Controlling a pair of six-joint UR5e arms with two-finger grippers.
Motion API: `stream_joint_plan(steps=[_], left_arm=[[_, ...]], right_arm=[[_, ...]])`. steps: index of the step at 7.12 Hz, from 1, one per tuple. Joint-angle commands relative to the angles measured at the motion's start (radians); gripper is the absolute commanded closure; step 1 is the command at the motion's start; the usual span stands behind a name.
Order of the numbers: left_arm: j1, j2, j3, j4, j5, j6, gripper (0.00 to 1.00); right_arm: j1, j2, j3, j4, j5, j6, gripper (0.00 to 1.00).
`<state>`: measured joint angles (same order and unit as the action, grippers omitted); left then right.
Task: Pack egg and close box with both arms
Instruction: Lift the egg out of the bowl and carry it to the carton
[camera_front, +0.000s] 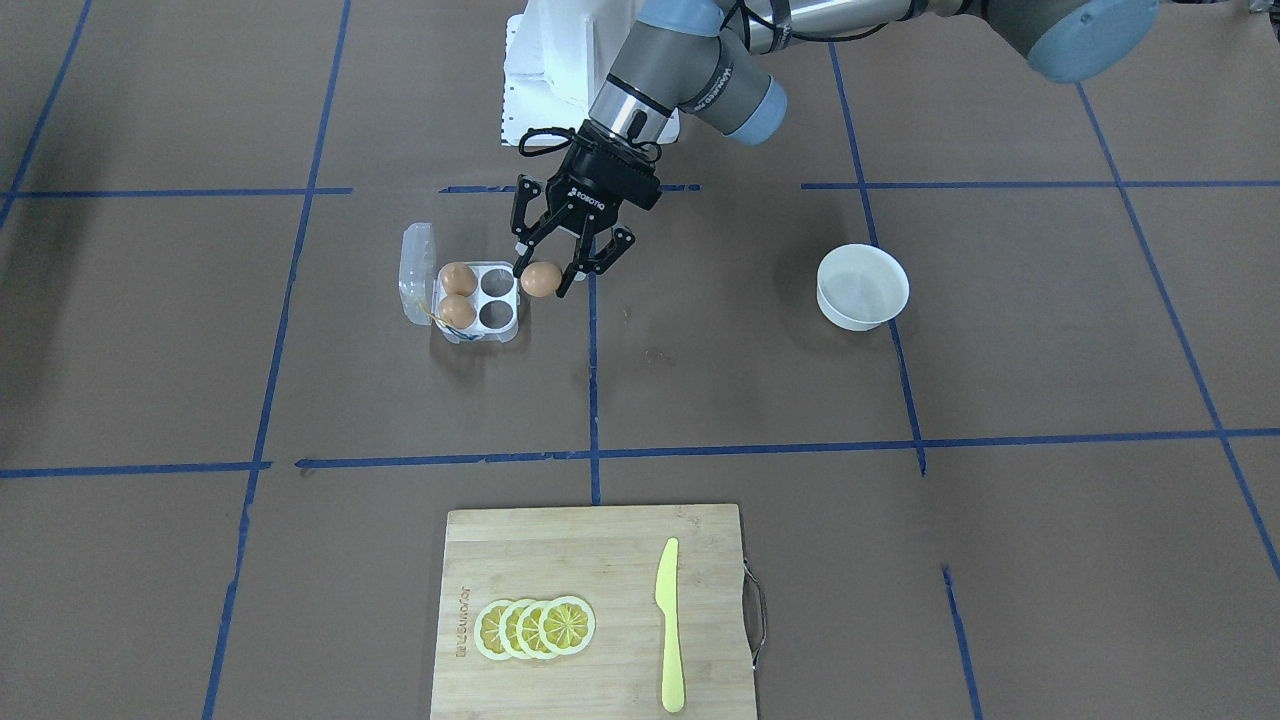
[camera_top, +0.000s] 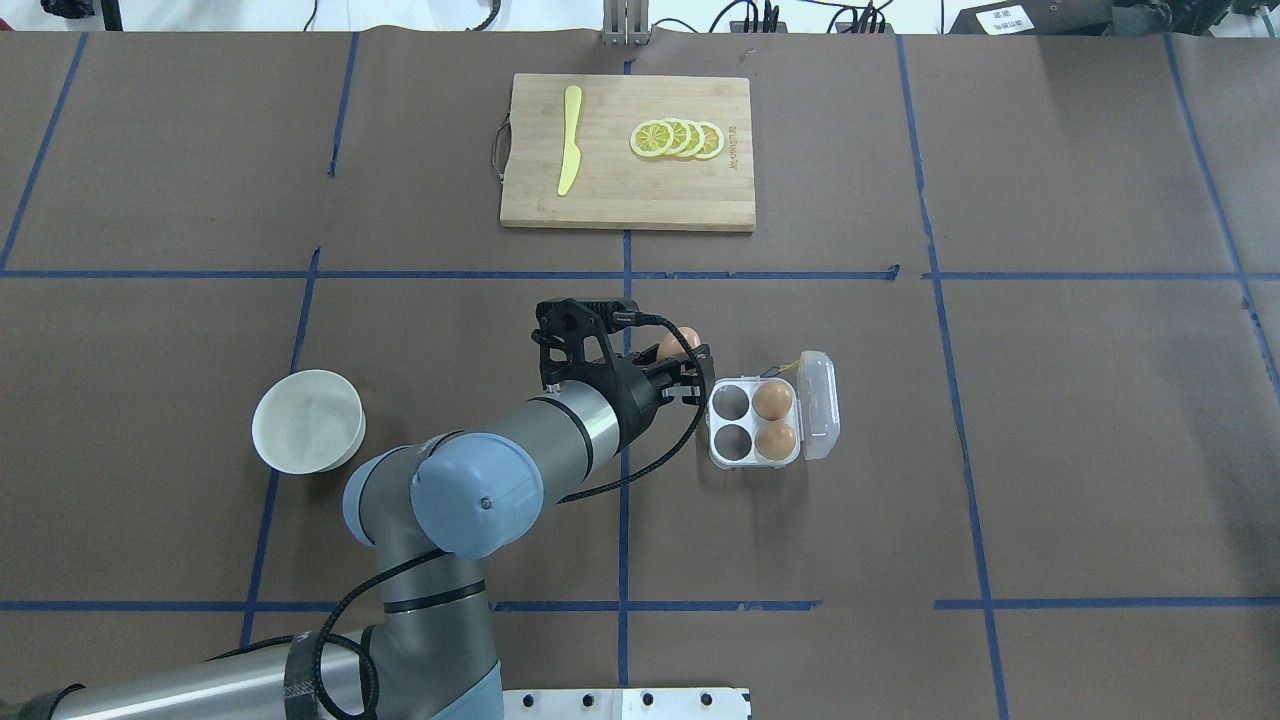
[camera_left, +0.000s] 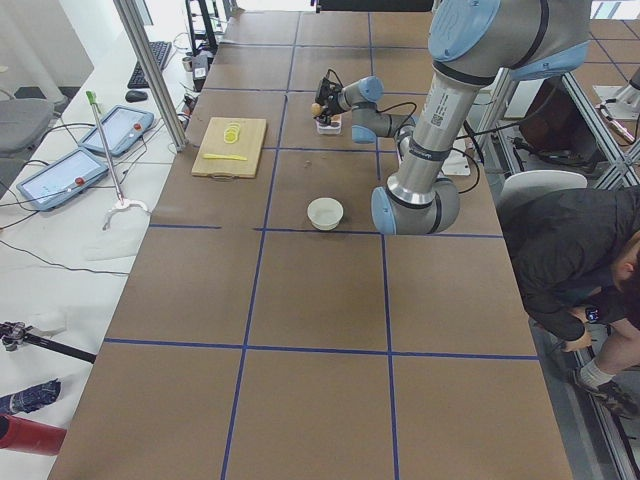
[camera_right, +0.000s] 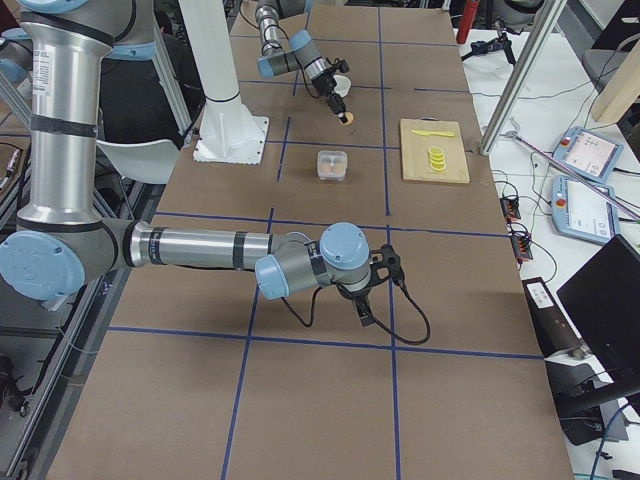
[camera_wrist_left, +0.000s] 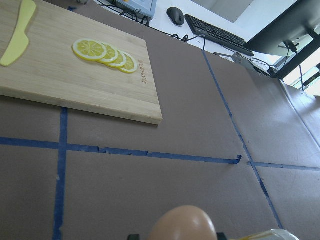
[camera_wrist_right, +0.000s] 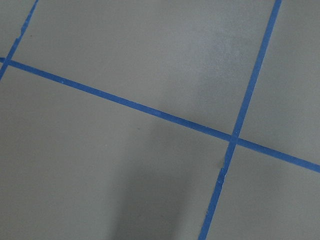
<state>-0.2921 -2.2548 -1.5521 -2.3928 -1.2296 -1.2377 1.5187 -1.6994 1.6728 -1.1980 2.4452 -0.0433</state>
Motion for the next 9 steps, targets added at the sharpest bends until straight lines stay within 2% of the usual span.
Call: stream_joint_plan(steps=[1,6,9], left_arm=[[0.016,-0.034,0.093,-0.092,0.015,0.044,1.00],[0.056,-0.065,0.135,-0.101,0.038,0.153,1.00],[0.074,-0.115,0.193,-0.111,0.036,0.217,1.00]], right_arm=[[0.000,0.000,0.001,0.000,0.000,0.000,0.00],[0.000,0.000,0.001,0.000,0.000,0.000,0.00],[0.000,-0.002,0.001,0.000,0.000,0.000,0.00]])
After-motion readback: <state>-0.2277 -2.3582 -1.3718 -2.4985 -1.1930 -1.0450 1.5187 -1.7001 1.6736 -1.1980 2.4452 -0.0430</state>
